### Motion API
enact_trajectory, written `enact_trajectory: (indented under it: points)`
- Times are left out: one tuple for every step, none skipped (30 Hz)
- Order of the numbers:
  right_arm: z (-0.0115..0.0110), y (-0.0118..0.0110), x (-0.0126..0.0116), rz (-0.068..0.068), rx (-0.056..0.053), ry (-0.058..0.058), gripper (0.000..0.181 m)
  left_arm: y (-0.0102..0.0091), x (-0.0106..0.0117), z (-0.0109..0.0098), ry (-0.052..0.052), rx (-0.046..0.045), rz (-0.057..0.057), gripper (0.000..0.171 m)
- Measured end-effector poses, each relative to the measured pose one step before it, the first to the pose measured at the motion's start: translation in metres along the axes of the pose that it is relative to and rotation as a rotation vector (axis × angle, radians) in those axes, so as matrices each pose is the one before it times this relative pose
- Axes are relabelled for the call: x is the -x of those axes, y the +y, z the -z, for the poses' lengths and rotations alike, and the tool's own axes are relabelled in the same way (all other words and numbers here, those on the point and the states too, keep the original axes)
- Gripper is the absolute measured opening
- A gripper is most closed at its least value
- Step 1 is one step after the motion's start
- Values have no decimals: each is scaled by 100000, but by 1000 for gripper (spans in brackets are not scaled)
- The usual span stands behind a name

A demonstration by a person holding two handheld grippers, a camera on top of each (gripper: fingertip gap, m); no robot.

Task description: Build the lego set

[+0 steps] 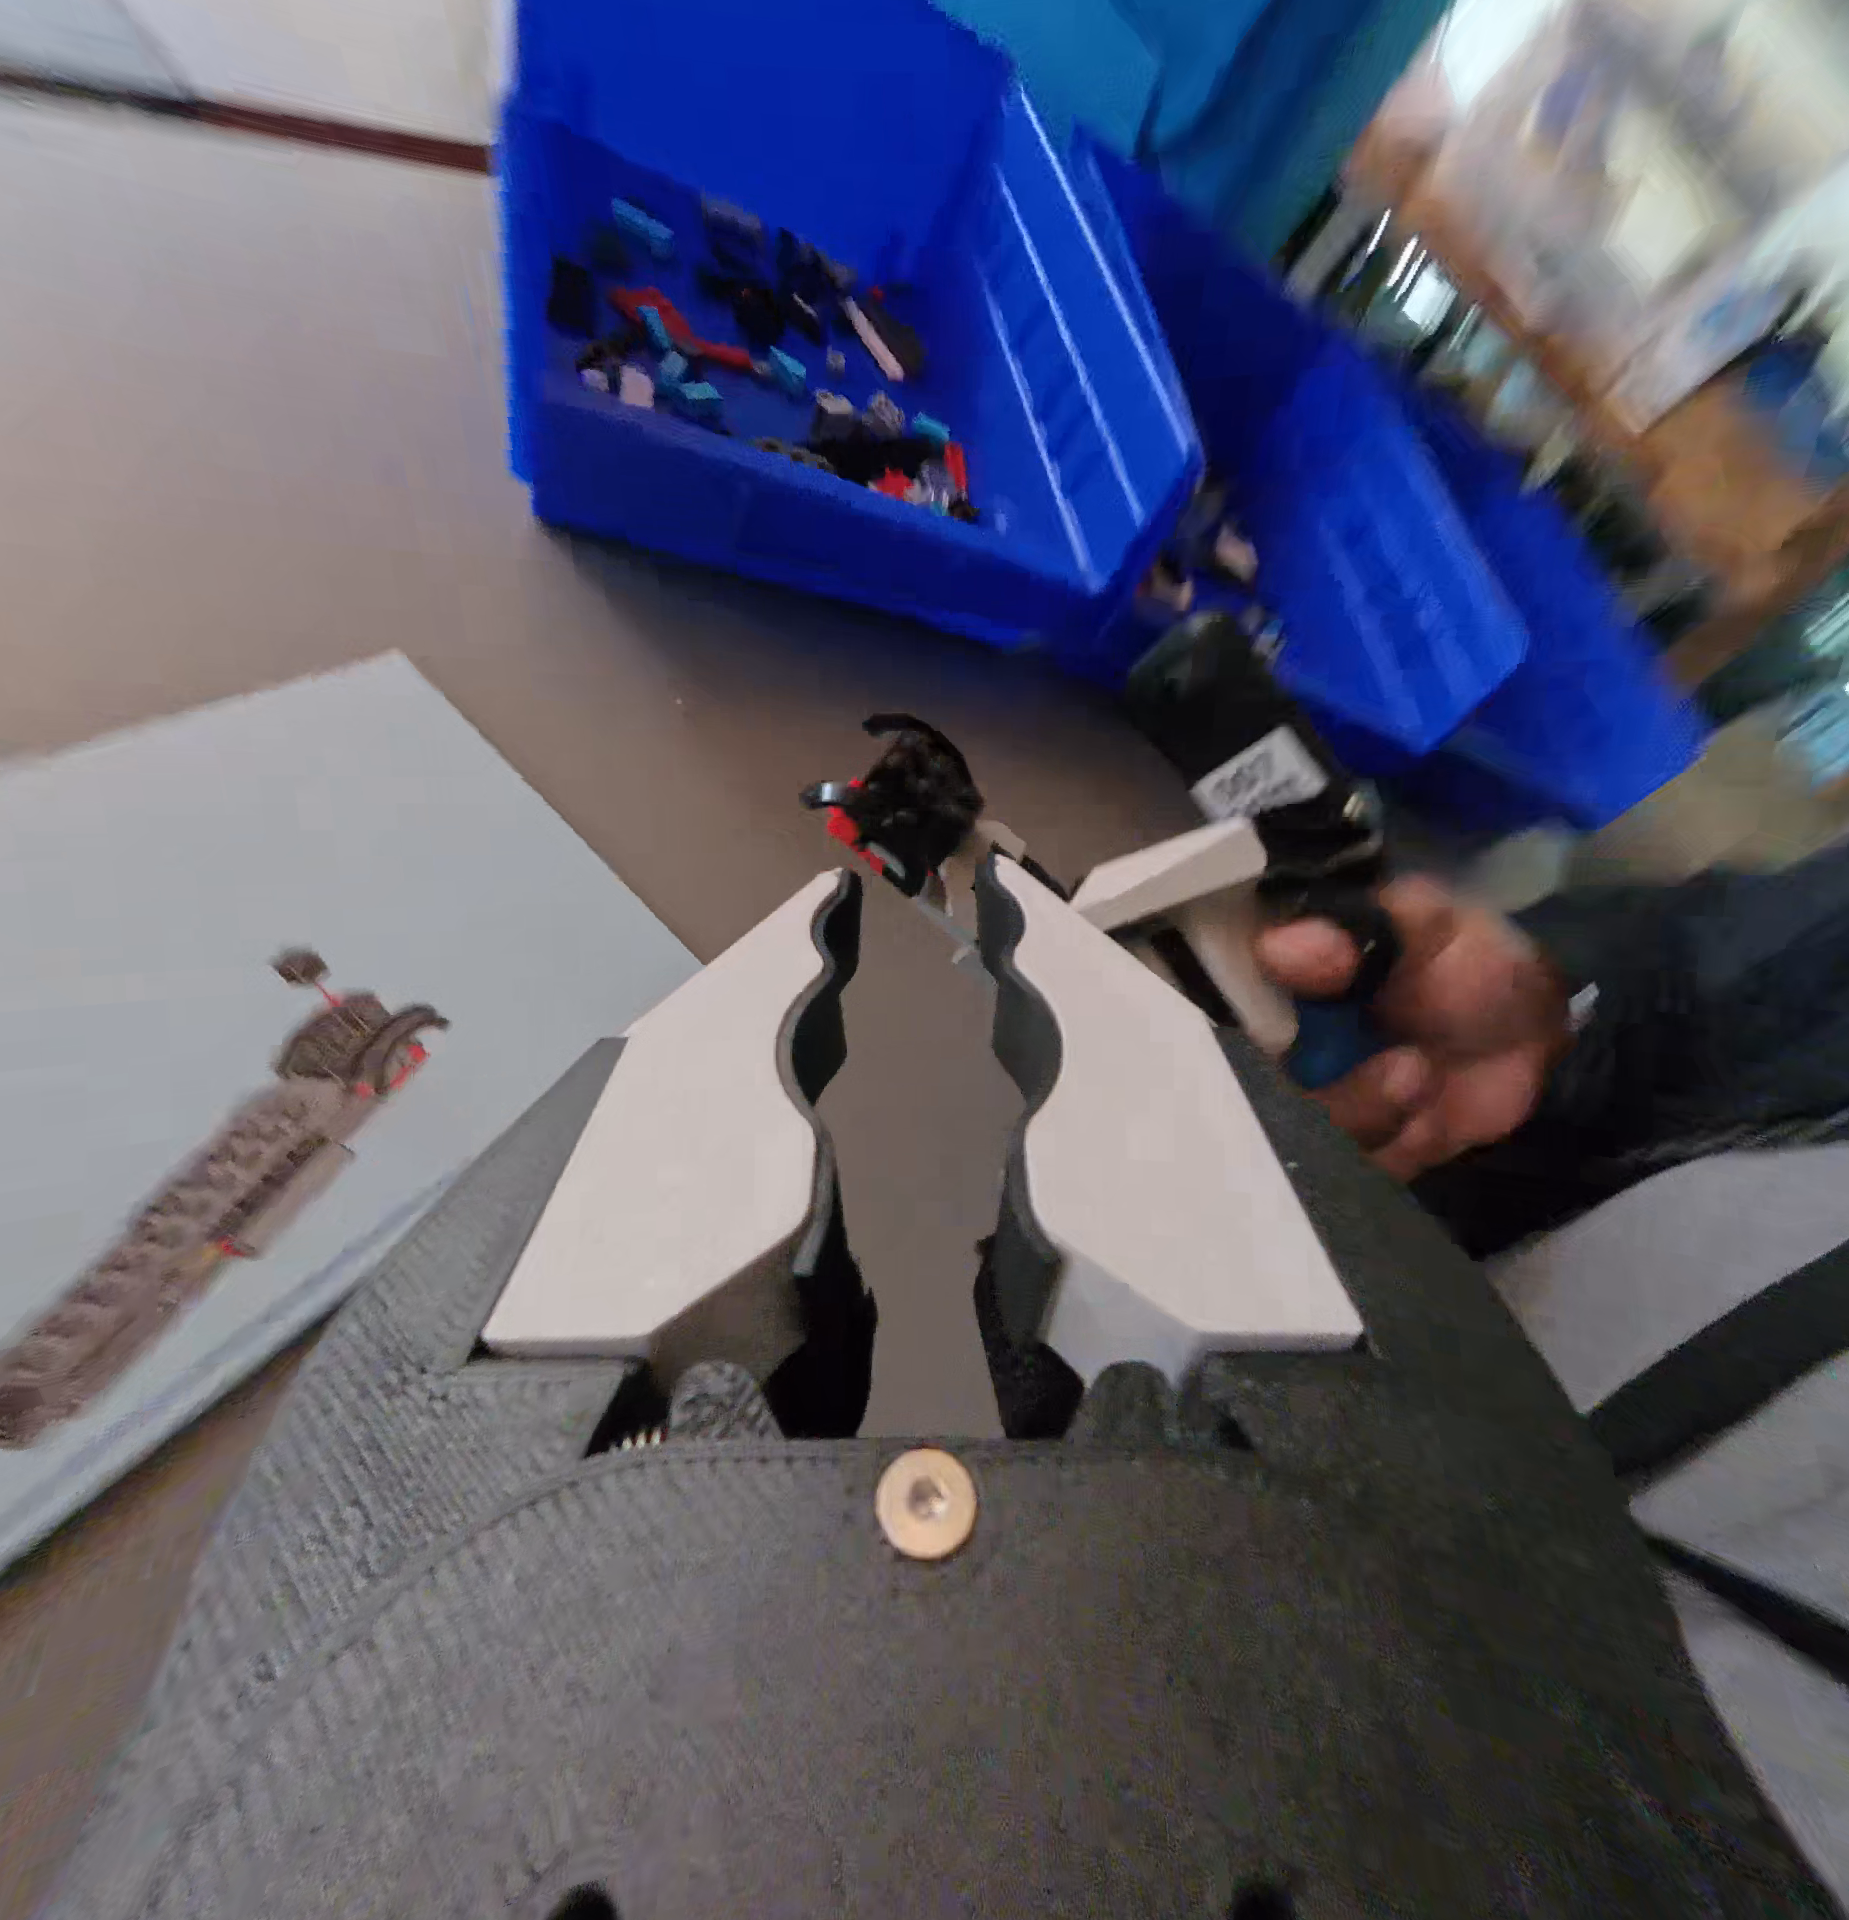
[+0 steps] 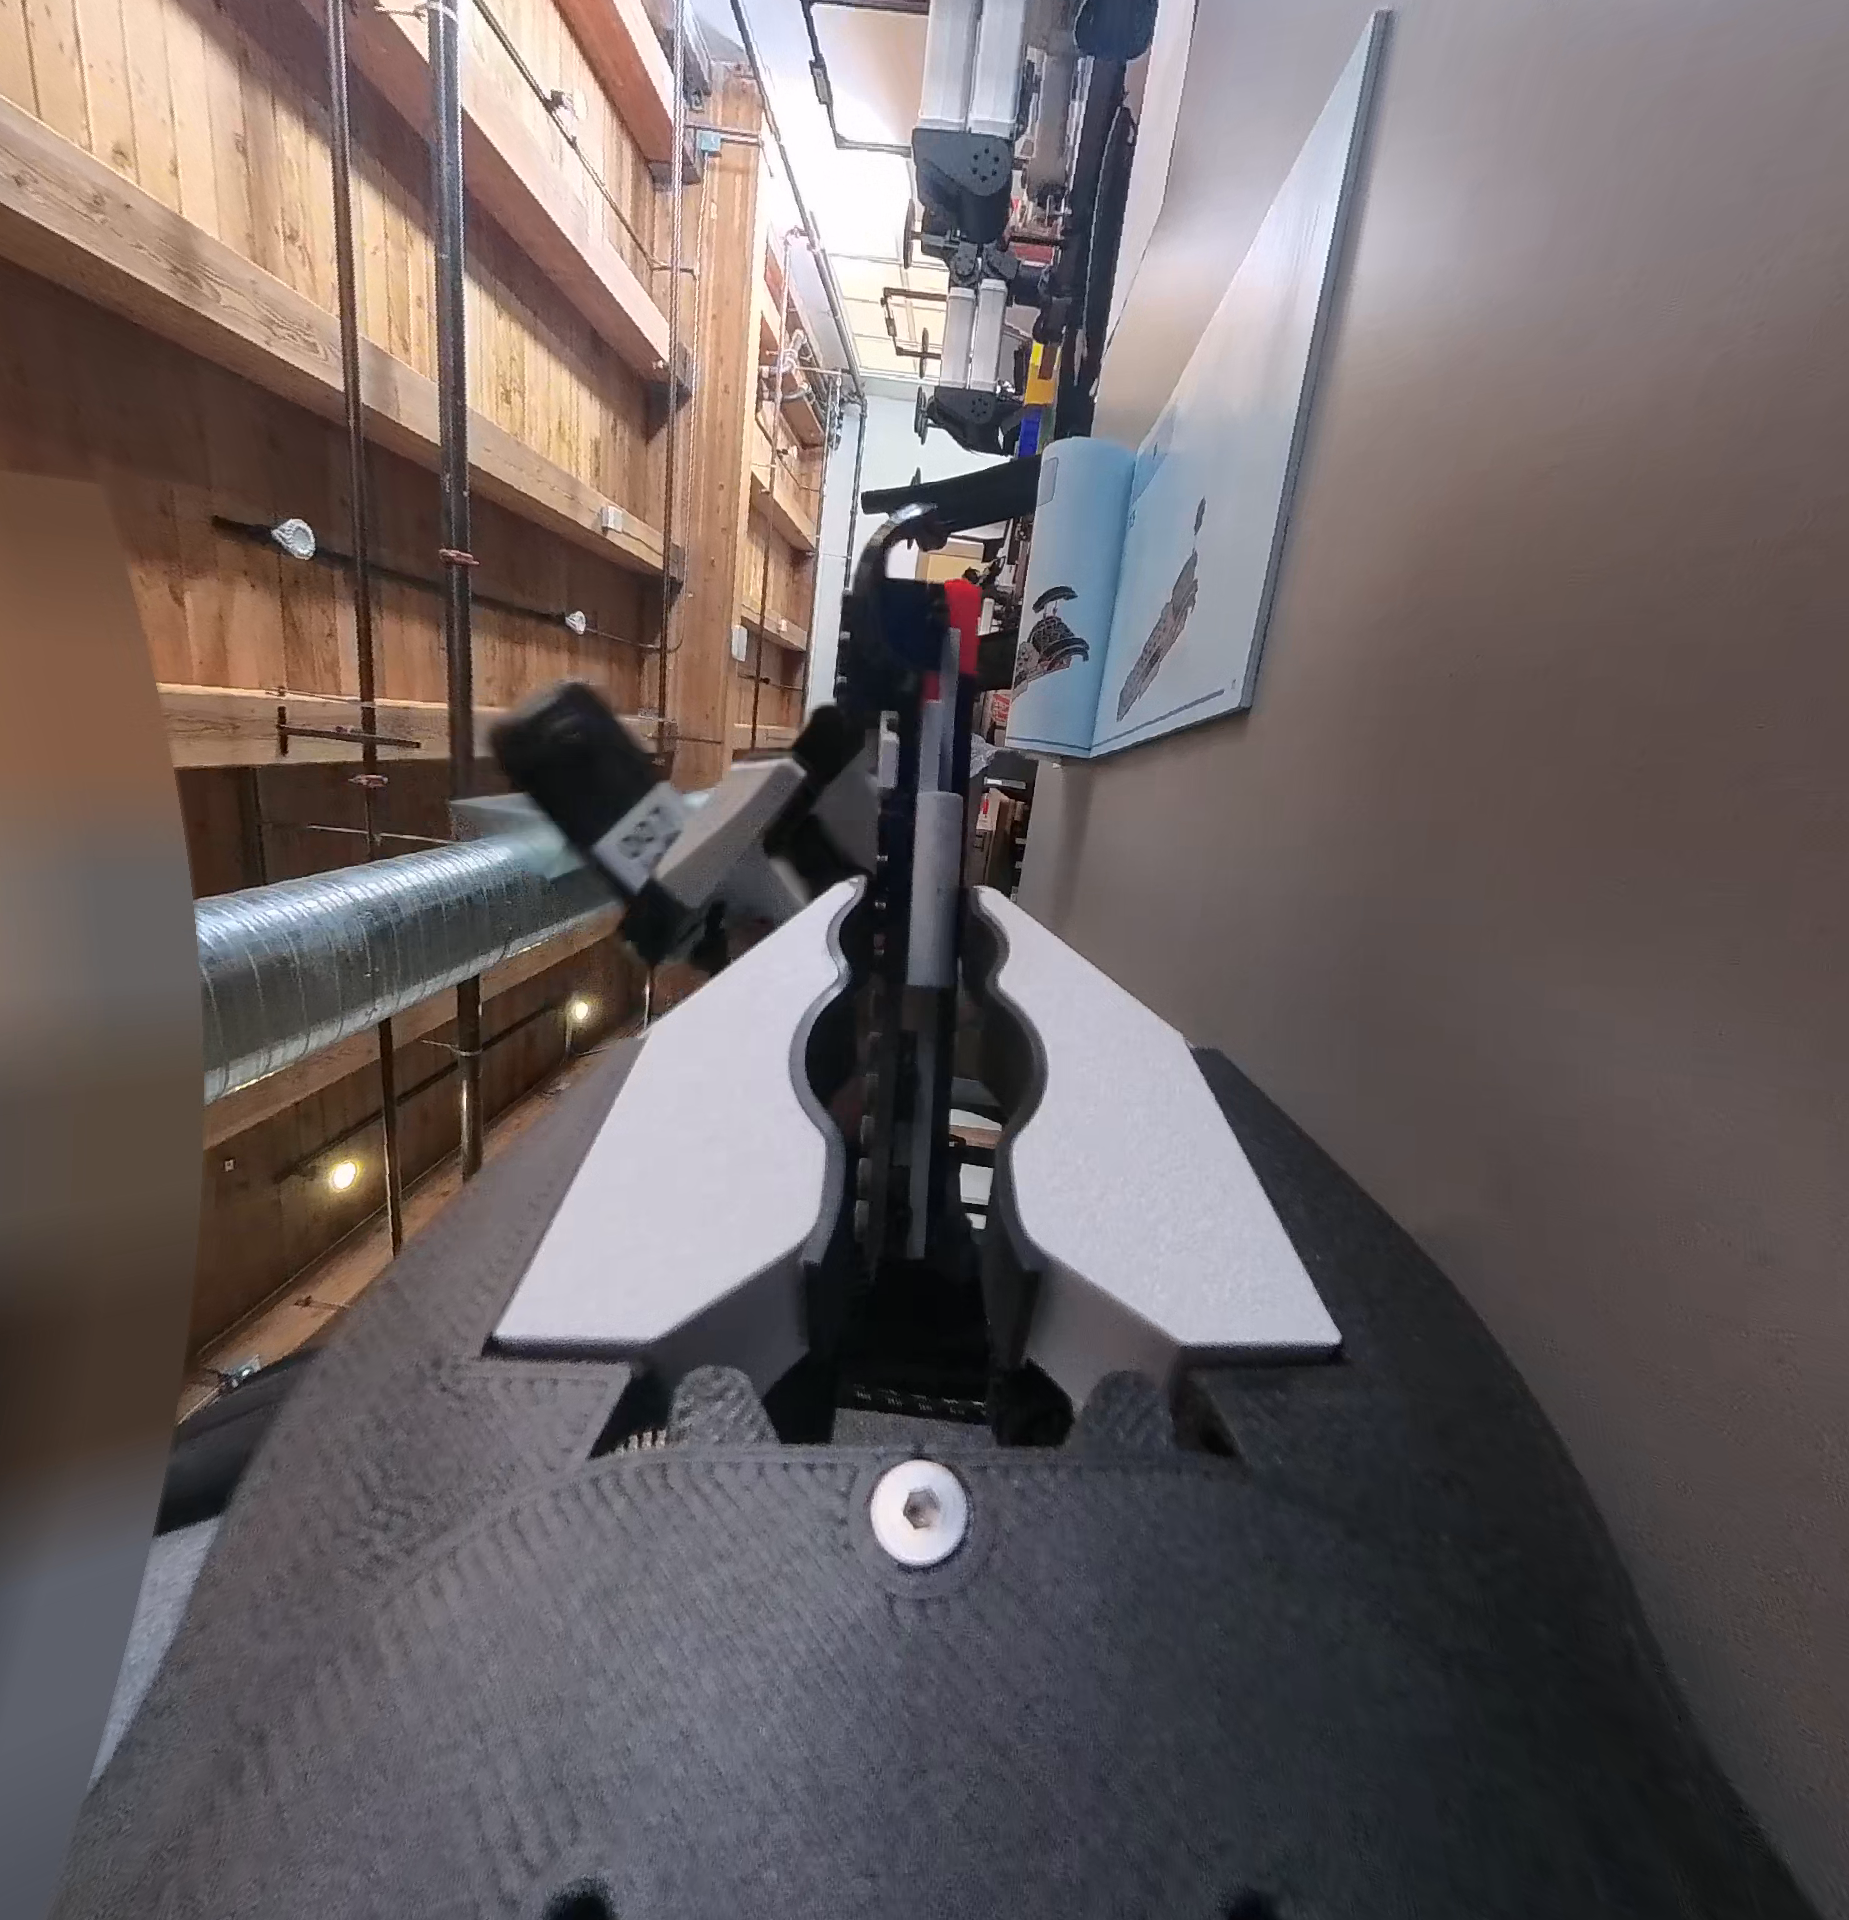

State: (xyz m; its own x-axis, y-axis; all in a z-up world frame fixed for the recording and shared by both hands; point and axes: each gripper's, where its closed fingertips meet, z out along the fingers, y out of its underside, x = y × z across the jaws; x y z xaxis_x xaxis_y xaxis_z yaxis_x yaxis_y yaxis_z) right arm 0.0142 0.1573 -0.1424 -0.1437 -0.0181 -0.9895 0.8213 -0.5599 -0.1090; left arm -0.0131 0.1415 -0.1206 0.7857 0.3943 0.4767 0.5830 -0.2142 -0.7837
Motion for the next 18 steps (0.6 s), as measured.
enact_trajectory:
  points:
    - [-5, 10, 36, 106, -20, -231, 17, -22, 261, 79, 5312, -3582, 12766, 25]
    - [-17, 10, 52, 190, -54, -316, 18, 60, 160, -5, 6290, -2613, 13422, 29]
    - [-26, 37, 62, 334, 88, -255, 17, 130, -23, -79, 7174, -1807, 12336, 32]
    - [-25, 41, 34, 494, 126, -62, 17, 170, -125, -132, 7111, -1314, 10731, 32]
    - [-29, 34, 46, 619, 96, -72, 17, 237, -36, -199, 5584, -590, 8680, 32]
    - [-30, 32, 40, 695, 81, -67, 17, 228, -42, -238, 4492, -503, 5998, 32]
    - [-30, 31, 43, 624, 83, -51, 17, 297, -8, -270, 3099, 178, 4341, 33]
    - [-18, 34, 33, 609, 143, 32, 17, 293, -19, -276, 2284, 559, 2804, 32]
    - [-28, 36, 29, 739, 138, 65, 17, 252, 7, -267, 1397, 561, 1842, 32]
    - [-26, 39, 33, 835, 182, 129, 17, 104, -68, -217, 1405, -39, 1294, 32]
    - [-25, 60, 32, 862, 245, 139, 16, 69, -136, -183, 1502, 18, 1096, 31]
    - [-31, 69, 32, 791, 261, 109, 17, 54, -120, -133, 1183, 172, 779, 30]
    - [-13, 57, 16, 700, 177, 146, 17, 4, -101, -92, 800, -65, 443, 29]
    - [-9, 40, 36, 612, 103, 46, 17, 3, -45, -50, 314, -15, 183, 28]
    - [-9, 20, 25, 483, 34, 29, 17, 29, 20, -21, -107, 114, 59, 27]
    - [0, 16, 28, 344, 14, -57, 17, -14, -14, -2, 108, -181, 84, 27]
    - [7, 9, 41, 365, 18, -99, 17, -2, -28, 19, 248, -191, 233, 26]
    - [-13, 15, 32, 382, 43, -55, 17, -8, -20, 16, 201, -243, 356, 26]
